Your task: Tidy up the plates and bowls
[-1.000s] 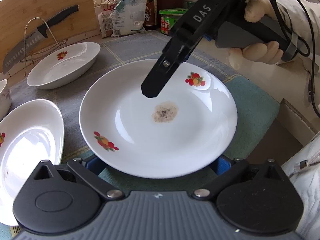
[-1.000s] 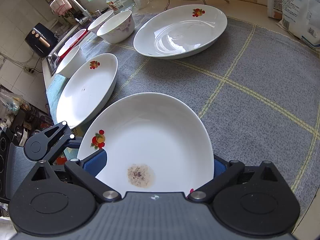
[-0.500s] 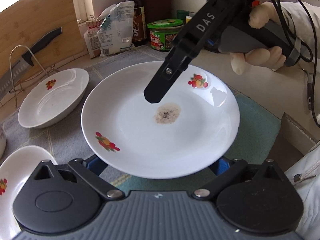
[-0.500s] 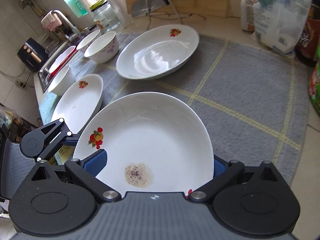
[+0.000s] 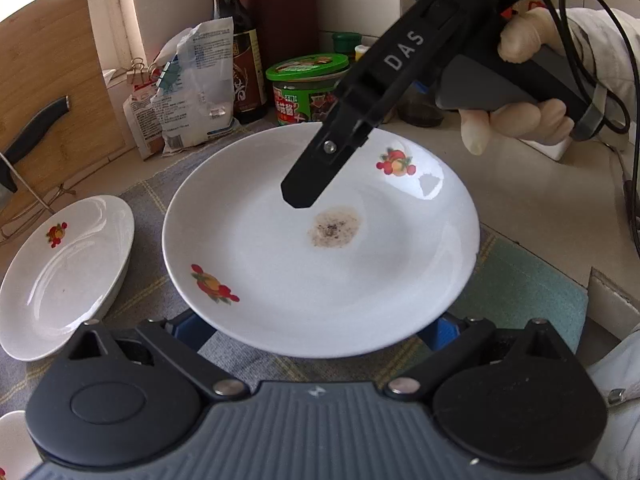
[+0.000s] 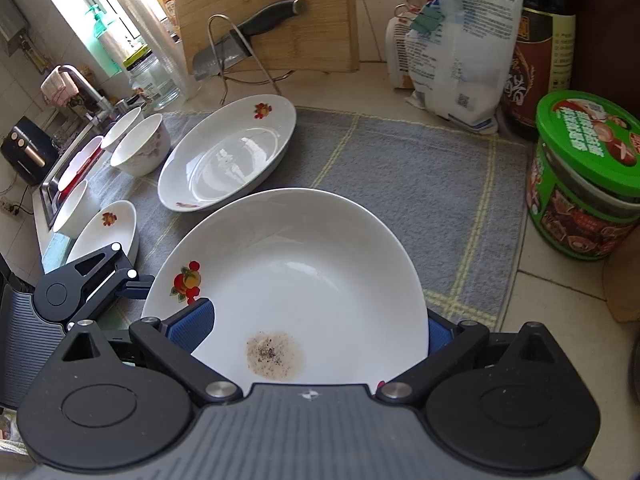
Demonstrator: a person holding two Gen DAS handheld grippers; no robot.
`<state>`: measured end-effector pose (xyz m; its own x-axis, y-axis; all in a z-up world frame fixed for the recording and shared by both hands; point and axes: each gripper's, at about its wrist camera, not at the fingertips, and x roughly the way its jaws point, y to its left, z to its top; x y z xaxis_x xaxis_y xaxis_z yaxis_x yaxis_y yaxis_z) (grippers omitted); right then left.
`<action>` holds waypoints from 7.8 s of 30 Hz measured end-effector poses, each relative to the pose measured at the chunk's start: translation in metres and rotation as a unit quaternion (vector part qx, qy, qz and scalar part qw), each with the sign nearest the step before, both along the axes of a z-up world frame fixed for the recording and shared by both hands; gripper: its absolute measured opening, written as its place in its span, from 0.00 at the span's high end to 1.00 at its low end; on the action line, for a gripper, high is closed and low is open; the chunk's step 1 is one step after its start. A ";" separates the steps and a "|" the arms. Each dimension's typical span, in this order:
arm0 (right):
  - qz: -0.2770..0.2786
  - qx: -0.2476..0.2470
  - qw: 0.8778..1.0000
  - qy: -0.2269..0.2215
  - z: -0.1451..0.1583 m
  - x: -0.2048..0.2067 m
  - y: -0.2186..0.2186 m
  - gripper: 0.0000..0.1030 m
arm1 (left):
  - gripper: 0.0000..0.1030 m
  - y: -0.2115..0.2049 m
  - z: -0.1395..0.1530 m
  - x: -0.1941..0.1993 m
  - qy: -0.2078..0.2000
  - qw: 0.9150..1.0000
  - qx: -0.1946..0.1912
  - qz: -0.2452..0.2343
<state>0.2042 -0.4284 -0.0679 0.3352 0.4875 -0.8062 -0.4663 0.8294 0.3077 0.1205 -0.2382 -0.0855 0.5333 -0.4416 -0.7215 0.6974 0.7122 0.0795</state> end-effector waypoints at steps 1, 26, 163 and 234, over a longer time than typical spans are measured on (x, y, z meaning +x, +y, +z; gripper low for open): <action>-0.002 0.000 1.000 0.000 0.000 0.002 -0.003 0.00 | 0.02 -0.002 -0.001 0.003 0.000 1.000 0.000 -0.001; -0.022 -0.017 1.000 -0.004 -0.019 0.029 -0.020 0.00 | 0.02 -0.022 -0.019 0.035 0.014 1.000 0.004 -0.006; 0.182 -0.106 0.977 -0.027 -0.048 -0.050 0.286 0.00 | 0.00 0.233 -0.017 -0.096 0.009 0.980 -0.034 0.198; 0.161 -0.036 0.984 0.061 -0.043 -0.012 0.297 0.00 | 0.00 0.245 -0.018 -0.086 0.005 0.994 -0.033 0.108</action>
